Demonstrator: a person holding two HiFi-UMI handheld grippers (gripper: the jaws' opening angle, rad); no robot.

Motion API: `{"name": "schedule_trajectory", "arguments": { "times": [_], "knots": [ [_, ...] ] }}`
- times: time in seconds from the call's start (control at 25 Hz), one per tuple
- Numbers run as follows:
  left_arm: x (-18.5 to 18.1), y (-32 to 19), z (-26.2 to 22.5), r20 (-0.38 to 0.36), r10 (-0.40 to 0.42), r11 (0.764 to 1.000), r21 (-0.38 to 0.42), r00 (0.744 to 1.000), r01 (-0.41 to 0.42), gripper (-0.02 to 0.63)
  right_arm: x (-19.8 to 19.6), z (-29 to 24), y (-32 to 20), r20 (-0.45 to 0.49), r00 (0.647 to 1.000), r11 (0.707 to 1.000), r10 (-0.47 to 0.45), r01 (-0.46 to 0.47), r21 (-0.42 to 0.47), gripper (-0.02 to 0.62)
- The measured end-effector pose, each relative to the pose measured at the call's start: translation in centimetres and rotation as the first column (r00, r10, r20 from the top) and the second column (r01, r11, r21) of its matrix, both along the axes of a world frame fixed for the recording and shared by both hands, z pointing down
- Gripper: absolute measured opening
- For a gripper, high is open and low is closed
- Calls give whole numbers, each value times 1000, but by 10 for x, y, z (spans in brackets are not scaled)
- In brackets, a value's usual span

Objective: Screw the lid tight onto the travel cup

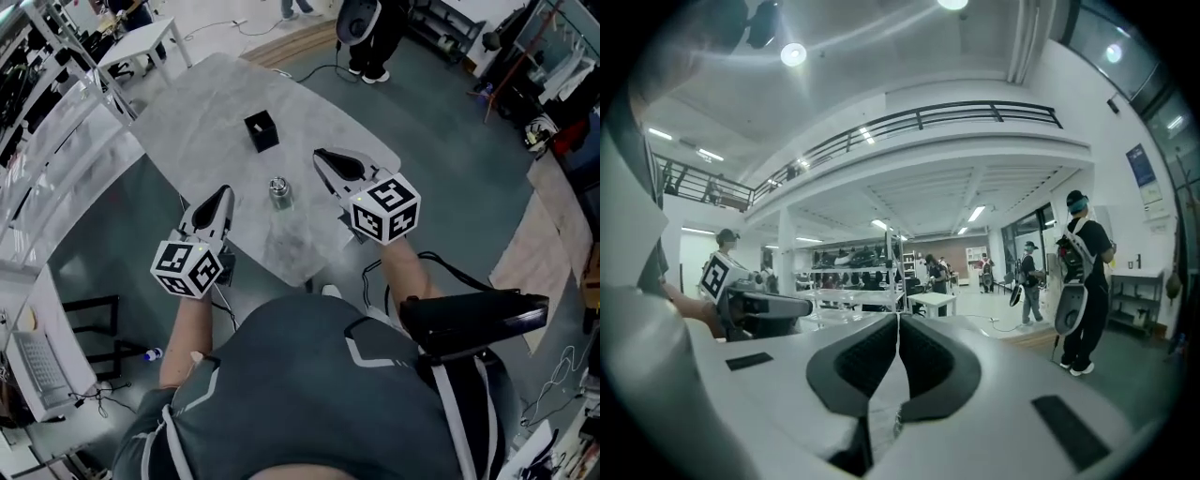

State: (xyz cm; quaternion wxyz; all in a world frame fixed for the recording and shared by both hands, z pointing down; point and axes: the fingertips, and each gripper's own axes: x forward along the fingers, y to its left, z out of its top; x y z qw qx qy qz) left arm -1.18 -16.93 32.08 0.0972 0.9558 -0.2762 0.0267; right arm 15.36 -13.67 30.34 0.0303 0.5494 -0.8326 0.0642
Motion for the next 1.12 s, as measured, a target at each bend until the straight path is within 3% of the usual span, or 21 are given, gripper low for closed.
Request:
{"name": "schedule_trajectory", "arguments": {
  "times": [0.16,0.32,1.12],
  "knots": [
    [-13,-8,-16,49,-80,996,54,996,77,9,5,-6,3,-3,999,999,33,-33,-1,28],
    [-21,-15,-23,33,-122,989,85,992,119,9,7,-8,3,-21,999,999,49,-49,13,28],
    [-7,-5,-23,56,-118,990,79,991,113,9,25,-16,0,-35,996,997,79,-78,23,28]
  ]
}}
